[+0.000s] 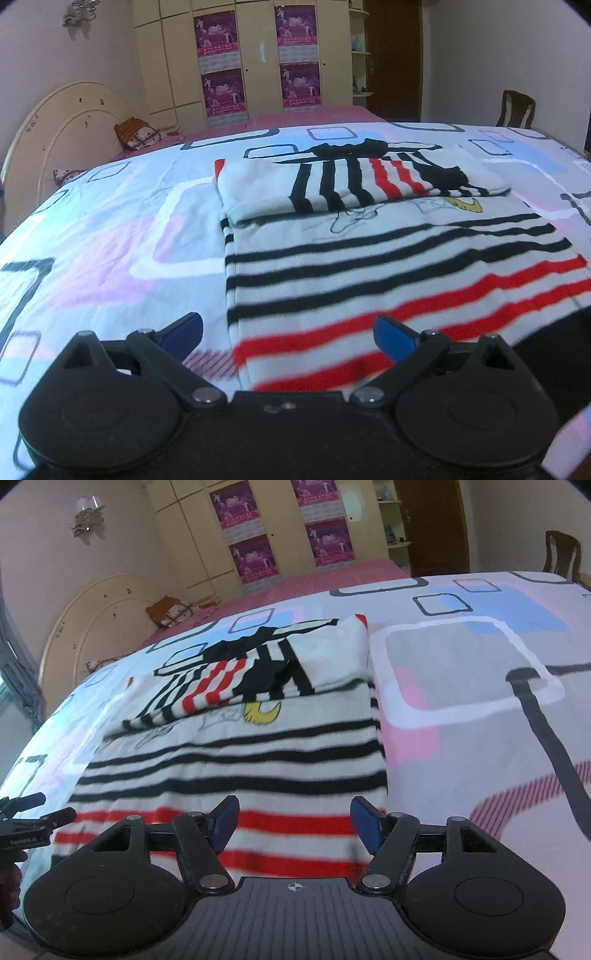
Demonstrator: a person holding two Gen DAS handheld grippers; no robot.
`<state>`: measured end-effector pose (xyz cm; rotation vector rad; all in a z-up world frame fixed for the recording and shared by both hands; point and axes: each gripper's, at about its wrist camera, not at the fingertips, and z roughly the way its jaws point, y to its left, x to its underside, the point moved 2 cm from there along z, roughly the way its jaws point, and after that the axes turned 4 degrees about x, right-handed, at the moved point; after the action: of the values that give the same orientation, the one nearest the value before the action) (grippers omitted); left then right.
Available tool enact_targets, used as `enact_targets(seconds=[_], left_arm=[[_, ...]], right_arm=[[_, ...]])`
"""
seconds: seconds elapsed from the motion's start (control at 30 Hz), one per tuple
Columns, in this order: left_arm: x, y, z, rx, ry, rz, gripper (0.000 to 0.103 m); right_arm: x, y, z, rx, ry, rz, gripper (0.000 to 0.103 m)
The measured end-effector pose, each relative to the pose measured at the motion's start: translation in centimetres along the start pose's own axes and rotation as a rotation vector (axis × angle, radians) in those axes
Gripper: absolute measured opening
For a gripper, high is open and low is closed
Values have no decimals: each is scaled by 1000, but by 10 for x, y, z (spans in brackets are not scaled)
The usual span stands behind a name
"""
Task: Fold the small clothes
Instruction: 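Grasp the sweater hem with both tools side by side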
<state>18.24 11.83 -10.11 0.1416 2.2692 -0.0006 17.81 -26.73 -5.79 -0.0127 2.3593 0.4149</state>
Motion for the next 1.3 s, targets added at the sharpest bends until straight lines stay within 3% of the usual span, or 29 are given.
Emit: enact_targets(seconds=[0.1,0.23,0.3,0.43,0.5,0.57,0.8,0.9,1.0,1.1,1.2,1.3], left_arm=[[14,2,-12,25,12,-41,92],[39,16,-23,95,52,-176,77],[52,25,-24,152,83,-262,68],[68,45,-32,292,72,-438,64],[75,54,-32,379,73,-551,53],[85,59,-28,442,87,-651,47],[70,53,0,491,85,-645,48],[65,56,12,521,83,-687,46],[66,55,10,549,88,-703,46],[75,53,0,561,92,-685,44],[80,54,-3,585,85,-694,44],[77,56,2,591,87,-715,34]], right_arm=[[12,-5,-11,-8,-2,23,67],[32,-16,-22,-30,16,65,66],[42,-22,-26,-48,29,94,66],[60,-33,-30,-77,55,158,66],[68,-39,-28,-85,72,201,66],[75,-46,-24,-107,85,266,56],[67,-57,-4,-210,70,393,47],[62,-68,6,-250,53,473,46],[62,-69,7,-291,75,473,44],[74,-63,1,-355,144,429,22],[83,-66,-3,-389,146,453,20],[80,-68,-3,-398,139,480,7]])
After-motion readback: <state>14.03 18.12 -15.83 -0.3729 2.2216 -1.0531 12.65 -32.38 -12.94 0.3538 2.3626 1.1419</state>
